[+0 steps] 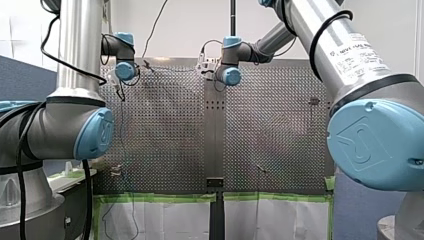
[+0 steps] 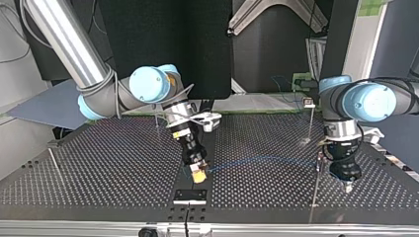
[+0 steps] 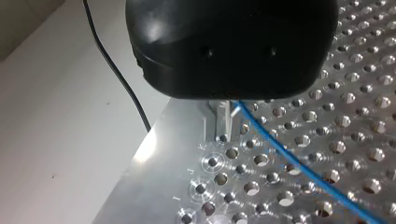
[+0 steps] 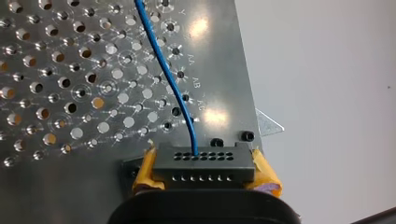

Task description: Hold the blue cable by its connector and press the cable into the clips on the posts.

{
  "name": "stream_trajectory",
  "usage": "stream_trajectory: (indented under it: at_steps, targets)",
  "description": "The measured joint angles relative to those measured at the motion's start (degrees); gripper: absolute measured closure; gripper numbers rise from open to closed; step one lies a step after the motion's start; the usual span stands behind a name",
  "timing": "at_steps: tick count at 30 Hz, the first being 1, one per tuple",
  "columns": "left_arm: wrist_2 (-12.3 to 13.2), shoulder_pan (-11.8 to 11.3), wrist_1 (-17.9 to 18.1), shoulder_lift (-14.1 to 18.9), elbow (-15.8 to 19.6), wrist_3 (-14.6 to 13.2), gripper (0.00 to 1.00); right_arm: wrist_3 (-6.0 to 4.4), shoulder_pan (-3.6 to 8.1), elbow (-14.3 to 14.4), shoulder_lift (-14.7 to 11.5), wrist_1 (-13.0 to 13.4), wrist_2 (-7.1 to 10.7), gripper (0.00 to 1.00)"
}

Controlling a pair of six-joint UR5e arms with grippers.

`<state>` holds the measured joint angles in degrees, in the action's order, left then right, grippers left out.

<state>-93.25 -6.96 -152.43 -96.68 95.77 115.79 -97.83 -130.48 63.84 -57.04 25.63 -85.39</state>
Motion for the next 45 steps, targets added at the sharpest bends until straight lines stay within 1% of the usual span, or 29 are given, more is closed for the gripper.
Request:
stream_trajectory:
  at_steps: [1,2,4,5,6,7,11,16,18,20,23,26,30,39,45]
  targets:
    - [0.2,0.0,-0.1,0.0,0.0,0.2,0.63,0.02,0.0,0.0,0.0,-0.1,0.08,1.0]
    - [0.3,0.0,-0.1,0.0,0.0,0.4,0.63,0.04,0.0,0.0,0.0,-0.2,0.15,1.0]
    - [0.6,-0.1,-0.3,0.0,0.0,0.5,0.37,0.08,0.0,0.0,0.0,-0.4,0.24,1.0]
    - [0.9,-0.1,-0.4,0.0,0.0,0.5,0.37,0.1,0.0,0.0,0.0,-0.5,0.27,1.0]
    - [1.1,-0.1,-0.6,0.0,0.0,0.4,0.15,0.13,0.0,0.0,0.0,-0.6,0.3,1.0]
    - [1.2,-0.1,-0.8,0.0,0.0,0.1,0.0,0.14,0.0,0.0,0.0,-0.7,0.33,1.0]
    - [0.5,-0.3,-2.3,0.0,0.0,-1.3,0.0,0.19,0.0,0.0,0.0,-1.1,0.37,1.0]
    - [-1.7,-0.2,-4.7,0.0,0.0,-3.7,0.0,0.26,0.02,0.0,0.0,-1.4,0.43,1.0]
    - [-2.1,-0.1,-5.8,0.1,0.0,-4.3,0.0,0.29,0.02,-0.1,0.0,-1.4,0.52,1.0]
    - [-1.9,-0.1,-6.6,0.1,0.0,-4.2,0.0,0.31,0.02,0.0,0.0,-1.4,0.58,1.0]
    - [-0.8,0.0,-8.1,0.2,0.0,-3.7,0.0,0.33,0.01,0.0,0.0,-1.4,0.63,1.0]
    - [0.5,0.3,-9.7,0.8,0.1,-4.2,0.0,0.34,0.0,0.0,0.0,-1.4,0.64,1.0]
    - [1.2,0.7,-11.8,2.4,1.1,-4.6,0.0,0.34,0.0,0.0,0.1,-1.5,0.65,1.0]
    - [1.1,0.6,-16.2,6.8,5.1,-1.6,0.0,0.34,0.0,0.0,0.1,-1.7,0.72,1.0]
    - [2.5,1.2,-19.3,9.9,6.2,-1.6,0.0,0.35,0.0,0.0,0.1,-1.8,0.74,1.0]
